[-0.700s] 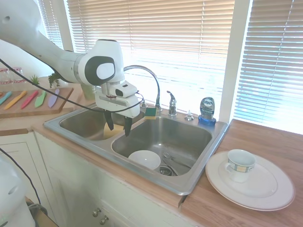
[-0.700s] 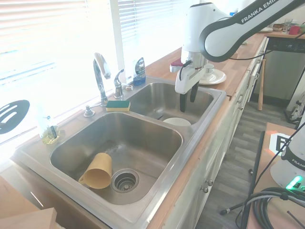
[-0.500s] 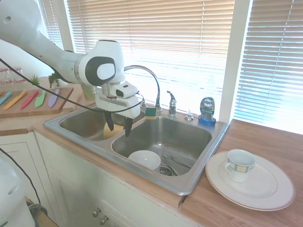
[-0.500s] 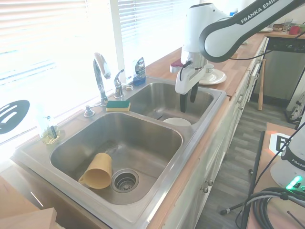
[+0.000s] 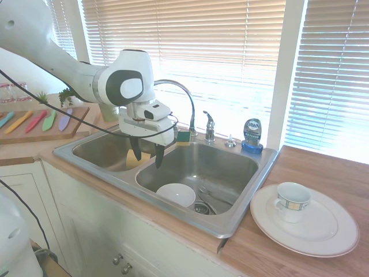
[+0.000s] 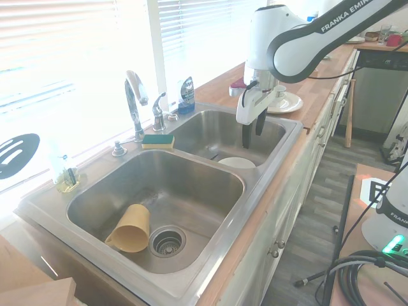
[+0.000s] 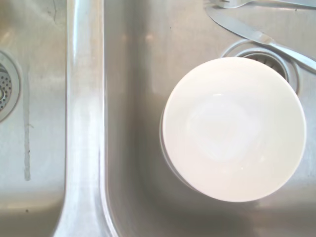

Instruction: Turn off the faucet

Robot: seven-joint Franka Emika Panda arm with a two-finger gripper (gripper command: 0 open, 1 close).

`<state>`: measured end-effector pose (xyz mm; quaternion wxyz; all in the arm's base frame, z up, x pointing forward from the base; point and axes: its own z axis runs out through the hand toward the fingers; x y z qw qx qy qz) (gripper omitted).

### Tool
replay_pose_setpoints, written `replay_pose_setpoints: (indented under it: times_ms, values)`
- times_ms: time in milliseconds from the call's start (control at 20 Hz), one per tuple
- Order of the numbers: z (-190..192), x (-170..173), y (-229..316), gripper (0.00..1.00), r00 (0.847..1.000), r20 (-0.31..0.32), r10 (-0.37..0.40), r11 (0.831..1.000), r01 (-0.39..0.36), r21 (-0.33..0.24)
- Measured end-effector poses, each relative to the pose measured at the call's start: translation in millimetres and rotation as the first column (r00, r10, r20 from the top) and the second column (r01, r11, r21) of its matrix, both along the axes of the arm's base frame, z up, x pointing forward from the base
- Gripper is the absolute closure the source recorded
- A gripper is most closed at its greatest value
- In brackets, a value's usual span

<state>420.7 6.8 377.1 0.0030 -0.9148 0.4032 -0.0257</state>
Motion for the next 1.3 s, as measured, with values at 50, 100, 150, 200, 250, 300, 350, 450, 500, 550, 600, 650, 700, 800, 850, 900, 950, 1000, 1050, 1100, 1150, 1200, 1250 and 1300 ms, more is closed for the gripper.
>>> replay_pose_setpoints:
  times_ms: [50, 100, 150, 200, 250, 300, 350, 450, 500, 550, 600, 650, 700, 800, 850, 900, 950, 1000, 1050, 1100, 1150, 1200, 1250, 1300]
  values:
    - [0.0, 0.0, 0.0, 1.00, 1.000, 0.000, 0.000, 1.000, 0.000, 0.000]
    - [0.0, 0.1, -0.1, 1.00, 1.000, 0.000, 0.001, 1.000, -0.001, -0.001]
    - [-0.1, 0.1, -0.3, 1.00, 1.000, 0.000, 0.002, 1.000, -0.002, -0.002]
    - [-0.2, 0.2, -0.3, 1.00, 1.000, 0.001, 0.003, 1.000, -0.003, -0.004]
    - [-0.3, 0.3, -0.3, 1.00, 1.000, 0.001, 0.003, 1.000, -0.003, -0.005]
    - [-0.4, 0.4, -0.3, 1.00, 1.000, 0.001, 0.004, 1.000, -0.004, -0.005]
    - [-0.6, 0.5, -0.4, 1.00, 1.000, 0.001, 0.005, 1.000, -0.004, -0.006]
    - [-1.0, 0.6, -0.4, 1.00, 1.000, 0.001, 0.005, 1.000, -0.005, -0.007]
    - [-1.2, 0.6, -0.4, 1.00, 1.000, 0.001, 0.005, 1.000, -0.005, -0.007]
    - [-1.5, 0.7, -0.4, 1.00, 1.000, 0.000, 0.006, 1.000, -0.006, -0.007]
    - [-1.7, 0.8, -0.4, 1.00, 1.000, 0.000, 0.006, 1.000, -0.006, -0.007]
    - [-2.0, 0.9, -0.5, 1.00, 1.000, 0.000, 0.006, 1.000, -0.006, -0.007]
    - [-2.2, 1.0, -0.6, 1.00, 1.000, 0.000, 0.006, 1.000, -0.006, -0.007]
    - [-2.6, 1.5, -0.8, 1.00, 1.000, 0.000, 0.006, 1.000, -0.006, -0.008]
    - [-2.6, 2.0, -0.9, 1.00, 1.000, 0.001, 0.006, 1.000, -0.006, -0.008]
    - [-2.6, 2.5, -1.1, 1.00, 1.000, 0.002, 0.005, 1.000, -0.005, -0.008]
    - [-2.3, 3.3, -1.4, 1.00, 1.000, 0.004, 0.005, 1.000, -0.005, -0.008]
    - [-1.7, 4.6, -1.7, 1.00, 1.000, 0.010, 0.004, 1.000, -0.004, -0.008]
    - [-0.8, 6.2, -1.8, 1.00, 1.000, 0.017, 0.004, 1.000, -0.004, -0.008]
    - [0.1, 8.1, -1.8, 1.00, 1.000, 0.024, 0.005, 1.000, -0.004, -0.008]
    - [1.3, 10.8, -1.9, 1.00, 1.000, 0.031, 0.006, 1.000, -0.006, -0.009]
    - [2.5, 14.6, -2.0, 1.00, 0.999, 0.036, 0.009, 1.000, -0.009, -0.013]
    - [4.1, 20.1, -2.7, 1.00, 0.999, 0.041, 0.015, 1.000, -0.014, -0.020]
    - [6.2, 27.6, -3.9, 1.00, 0.999, 0.045, 0.019, 0.999, -0.018, -0.028]
